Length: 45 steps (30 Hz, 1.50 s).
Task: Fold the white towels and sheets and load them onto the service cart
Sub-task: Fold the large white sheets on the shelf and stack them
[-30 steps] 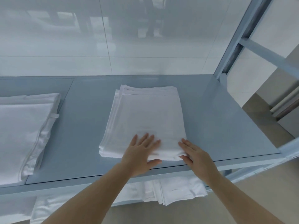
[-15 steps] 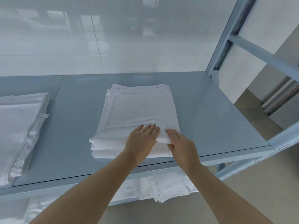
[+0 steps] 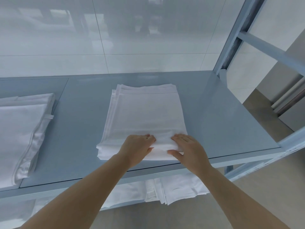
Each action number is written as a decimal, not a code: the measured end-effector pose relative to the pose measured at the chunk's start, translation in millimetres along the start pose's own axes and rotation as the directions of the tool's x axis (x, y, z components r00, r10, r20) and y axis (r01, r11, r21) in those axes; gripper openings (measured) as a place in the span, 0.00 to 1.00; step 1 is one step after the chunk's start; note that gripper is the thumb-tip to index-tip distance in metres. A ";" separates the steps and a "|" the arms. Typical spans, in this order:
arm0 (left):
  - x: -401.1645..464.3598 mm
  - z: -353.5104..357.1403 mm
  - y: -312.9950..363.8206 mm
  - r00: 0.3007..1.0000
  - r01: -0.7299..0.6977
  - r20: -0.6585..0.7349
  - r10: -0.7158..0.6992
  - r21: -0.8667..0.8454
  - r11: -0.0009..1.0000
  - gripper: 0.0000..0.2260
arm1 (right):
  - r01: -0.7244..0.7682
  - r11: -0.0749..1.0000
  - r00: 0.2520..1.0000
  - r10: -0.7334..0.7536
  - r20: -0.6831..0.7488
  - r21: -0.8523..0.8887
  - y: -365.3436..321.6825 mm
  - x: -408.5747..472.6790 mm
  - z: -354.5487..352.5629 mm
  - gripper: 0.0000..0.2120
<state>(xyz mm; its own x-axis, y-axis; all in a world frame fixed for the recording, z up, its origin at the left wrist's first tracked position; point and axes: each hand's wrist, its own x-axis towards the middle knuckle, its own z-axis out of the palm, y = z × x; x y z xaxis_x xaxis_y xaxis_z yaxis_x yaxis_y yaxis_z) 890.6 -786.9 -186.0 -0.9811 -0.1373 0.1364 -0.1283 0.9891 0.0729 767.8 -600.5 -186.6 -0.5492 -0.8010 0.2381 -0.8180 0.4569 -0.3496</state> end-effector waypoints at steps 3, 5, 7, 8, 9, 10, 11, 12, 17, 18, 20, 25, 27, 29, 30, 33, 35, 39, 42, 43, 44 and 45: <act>1.5 -16.6 -2.5 0.984 -0.056 -0.167 0.061 0.034 0.998 0.13 | -0.020 1.000 0.991 0.019 -0.134 -0.008 -3.1 4.9 -4.0 0.12; -2.2 -17.8 -4.4 0.967 -0.060 -0.245 0.069 0.042 0.997 0.16 | -0.046 0.999 0.987 0.042 -0.154 -0.022 -7.9 5.5 -2.9 0.10; -6.8 -12.5 0.7 0.978 -0.063 -0.196 0.075 0.065 0.996 0.17 | -0.072 0.996 0.994 0.068 -0.087 -0.049 -12.4 4.2 2.9 0.10; -8.7 -7.3 5.1 0.985 -0.061 -0.159 0.071 0.072 0.996 0.17 | -0.078 0.996 0.996 0.075 -0.053 -0.053 -13.7 3.7 5.5 0.11; -9.6 -2.0 10.0 0.990 -0.050 -0.127 0.060 0.077 0.996 0.18 | -0.071 0.996 0.997 0.070 -0.030 -0.047 -13.4 4.0 7.4 0.12; -8.8 1.6 15.3 0.993 -0.036 -0.107 0.044 0.076 0.996 0.19 | -0.053 0.998 0.999 0.053 -0.012 -0.032 -12.8 4.2 8.2 0.12; -6.7 4.4 20.5 0.994 -0.026 -0.101 0.032 0.067 0.997 0.20 | -0.029 0.999 1.000 0.029 0.006 -0.015 -12.8 3.8 8.0 0.14; -3.6 6.2 25.4 0.994 -0.023 -0.106 0.029 0.056 0.998 0.21 | -0.003 1.000 1.000 0.003 0.017 -0.006 -13.3 3.0 7.6 0.16; 7.1 0.9 41.0 0.989 0.004 -0.148 0.004 0.060 0.998 0.21 | 0.060 0.998 0.990 -0.061 -0.130 -0.014 -23.7 0.9 8.8 0.13; 7.2 -0.8 41.2 0.986 0.018 -0.168 -0.010 0.050 0.999 0.21 | 0.056 0.998 0.985 -0.061 -0.159 -0.031 -27.2 2.0 8.6 0.13; 5.8 -2.3 38.8 0.980 0.032 -0.200 -0.024 0.037 0.999 0.21 | 0.060 0.994 0.977 -0.077 -0.198 -0.089 -31.9 3.2 9.3 0.14; -17.2 0.8 18.3 0.982 0.154 -0.121 -0.142 0.094 0.984 0.32 | 0.049 0.976 0.983 -0.084 -0.160 -0.211 -35.9 -1.1 12.2 0.19; -31.5 1.6 3.4 0.972 0.198 -0.147 -0.183 0.096 0.976 0.31 | 0.041 0.963 0.987 -0.080 -0.138 -0.267 -34.4 -1.5 9.9 0.21; -43.6 0.0 -11.4 0.961 0.205 -0.209 -0.181 0.100 0.974 0.25 | 0.049 0.954 0.987 -0.092 -0.134 -0.295 -30.8 -1.8 7.0 0.21; -48.9 -1.3 -17.6 0.957 0.201 -0.232 -0.173 0.102 0.974 0.22 | 0.063 0.954 0.984 -0.108 -0.139 -0.292 -29.0 -3.0 6.2 0.21; -58.9 -2.8 -27.1 0.965 0.175 -0.211 -0.154 0.083 0.981 0.22 | 0.139 0.940 0.973 -0.188 -0.134 -0.310 -25.9 -9.0 9.4 0.21; -65.0 -0.4 -28.3 0.980 0.163 -0.132 -0.150 0.093 0.982 0.26 | 0.167 0.927 0.968 -0.219 -0.123 -0.335 -24.6 -11.7 14.6 0.22; -77.7 4.5 -50.9 0.958 0.262 -0.127 -0.255 0.035 0.965 0.27 | 0.126 0.940 0.961 -0.195 -0.197 -0.318 -14.5 -13.9 19.5 0.21; -92.2 13.2 -70.3 0.936 0.346 0.046 -0.348 0.049 0.937 0.30 | 0.113 0.947 0.967 -0.174 -0.185 -0.302 -3.6 -17.9 21.9 0.23; -94.1 14.6 -72.7 0.922 0.364 0.108 -0.372 0.087 0.927 0.31 | 0.117 0.955 0.975 -0.164 -0.153 -0.274 0.9 -19.1 22.4 0.24; -94.4 15.8 -72.3 0.908 0.378 0.145 -0.394 0.126 0.917 0.31 | 0.112 0.967 0.983 -0.142 -0.118 -0.230 5.2 -20.6 22.1 0.24; -93.1 16.2 -69.3 0.895 0.392 0.163 -0.415 0.155 0.907 0.31 | 0.089 0.980 0.992 -0.104 -0.078 -0.177 8.9 -21.9 21.1 0.24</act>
<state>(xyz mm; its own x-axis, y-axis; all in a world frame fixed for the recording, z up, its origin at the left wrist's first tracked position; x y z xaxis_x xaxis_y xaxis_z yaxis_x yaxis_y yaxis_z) 988.5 -841.8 -219.7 -0.8487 -0.5243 -0.0696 -0.5232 0.8515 -0.0337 776.1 -587.0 -214.1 -0.4729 -0.8115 0.3432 -0.8808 0.4451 -0.1612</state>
